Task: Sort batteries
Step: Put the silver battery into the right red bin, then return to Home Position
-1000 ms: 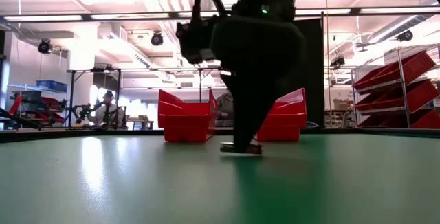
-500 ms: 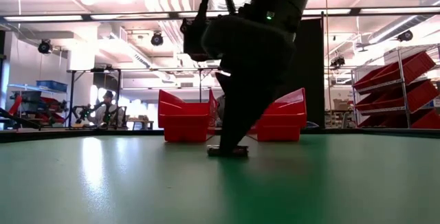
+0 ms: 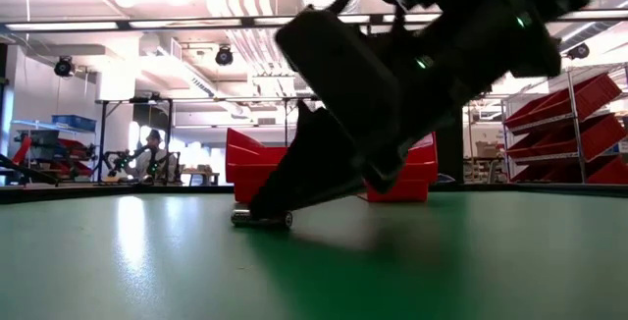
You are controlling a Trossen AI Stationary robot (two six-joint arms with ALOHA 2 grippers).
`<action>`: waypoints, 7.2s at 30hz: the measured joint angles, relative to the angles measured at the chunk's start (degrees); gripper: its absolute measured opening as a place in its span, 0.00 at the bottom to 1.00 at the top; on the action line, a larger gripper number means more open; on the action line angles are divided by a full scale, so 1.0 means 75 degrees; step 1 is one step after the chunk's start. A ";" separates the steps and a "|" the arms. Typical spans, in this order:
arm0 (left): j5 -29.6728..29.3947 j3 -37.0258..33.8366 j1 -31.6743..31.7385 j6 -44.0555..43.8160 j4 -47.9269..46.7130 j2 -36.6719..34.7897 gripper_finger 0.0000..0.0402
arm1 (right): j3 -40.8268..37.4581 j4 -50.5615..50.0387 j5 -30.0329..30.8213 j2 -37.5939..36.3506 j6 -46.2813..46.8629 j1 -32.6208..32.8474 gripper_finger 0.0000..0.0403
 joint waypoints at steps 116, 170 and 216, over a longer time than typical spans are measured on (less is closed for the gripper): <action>-0.0396 -0.0044 0.0283 -0.1436 -0.1914 -0.0280 0.52 | 0.2171 -0.9421 -0.0738 -0.2965 -0.1863 -0.1392 0.03; 0.2891 0.2921 0.2833 0.0069 -0.6178 -0.0388 0.52 | 0.1949 -0.8026 -0.1353 -0.3191 -0.6256 -0.5539 0.38; 0.5164 -0.1298 0.6580 -0.1285 -0.4819 -0.5289 0.39 | -0.7158 0.0865 -0.2336 -1.1870 -0.5257 -0.3894 0.06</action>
